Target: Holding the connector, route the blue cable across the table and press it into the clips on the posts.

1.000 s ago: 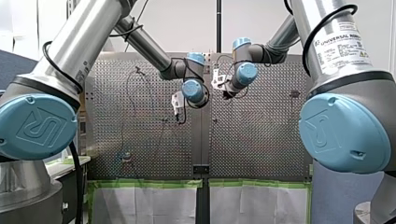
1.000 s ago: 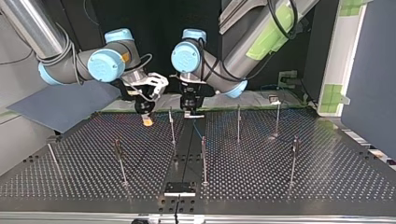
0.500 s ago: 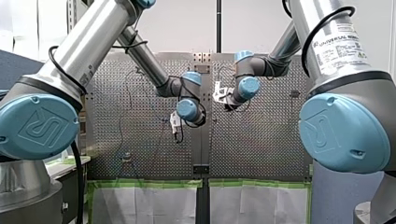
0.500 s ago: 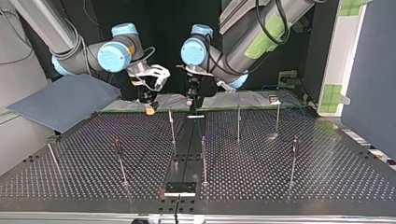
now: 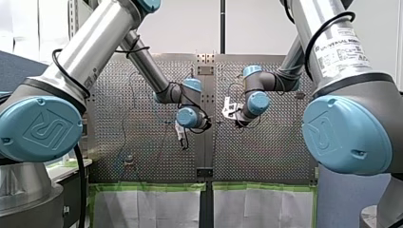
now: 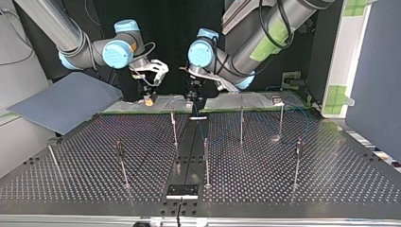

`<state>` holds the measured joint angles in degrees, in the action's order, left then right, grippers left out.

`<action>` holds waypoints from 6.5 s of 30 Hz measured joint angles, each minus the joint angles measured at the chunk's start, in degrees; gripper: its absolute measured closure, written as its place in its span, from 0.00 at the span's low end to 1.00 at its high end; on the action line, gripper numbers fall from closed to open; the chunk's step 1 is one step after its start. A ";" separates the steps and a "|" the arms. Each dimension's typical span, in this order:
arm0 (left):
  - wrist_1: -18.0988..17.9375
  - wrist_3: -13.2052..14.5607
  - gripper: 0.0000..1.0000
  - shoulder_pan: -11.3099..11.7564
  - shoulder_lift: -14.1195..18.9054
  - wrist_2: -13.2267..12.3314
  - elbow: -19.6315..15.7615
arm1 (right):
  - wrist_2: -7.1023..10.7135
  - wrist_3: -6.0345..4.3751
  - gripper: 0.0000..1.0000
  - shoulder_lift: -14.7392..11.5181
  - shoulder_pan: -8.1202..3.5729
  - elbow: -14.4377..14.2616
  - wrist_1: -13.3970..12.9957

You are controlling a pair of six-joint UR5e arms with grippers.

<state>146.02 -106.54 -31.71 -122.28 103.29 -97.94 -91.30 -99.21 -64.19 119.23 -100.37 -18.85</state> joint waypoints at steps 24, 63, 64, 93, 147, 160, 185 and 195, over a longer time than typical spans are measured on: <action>1.77 -0.60 1.00 2.42 -5.85 -1.55 8.59 | 2.94 -0.03 1.00 2.49 -4.41 3.52 -0.32; 12.49 1.27 0.08 6.24 -11.43 -2.57 20.78 | 3.96 0.37 1.00 4.73 -8.57 9.00 1.30; 12.91 1.56 0.00 6.10 -11.43 -2.41 20.79 | 3.96 0.42 1.00 4.73 -8.59 8.99 1.31; 18.41 4.33 0.00 1.71 -5.02 0.24 15.81 | 4.01 0.93 1.00 4.72 -9.15 8.99 1.49; 16.07 -2.66 0.00 -12.03 -7.12 10.85 17.48 | 6.59 2.82 1.00 1.73 -12.47 9.10 3.92; 14.91 -2.91 0.00 -12.00 -13.69 12.47 24.38 | 7.61 2.95 1.00 1.73 -12.67 9.09 3.90; 12.18 -2.98 0.00 -11.16 -16.07 15.49 31.36 | 8.48 3.13 1.00 1.81 -13.10 9.09 3.81; 12.64 -3.05 0.00 -10.33 -19.58 17.43 35.70 | 9.28 3.55 1.00 1.78 -13.10 9.09 3.81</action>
<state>158.66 -109.59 -42.03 -141.86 120.72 -62.23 -82.01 -95.66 -62.41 106.13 -91.28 -15.04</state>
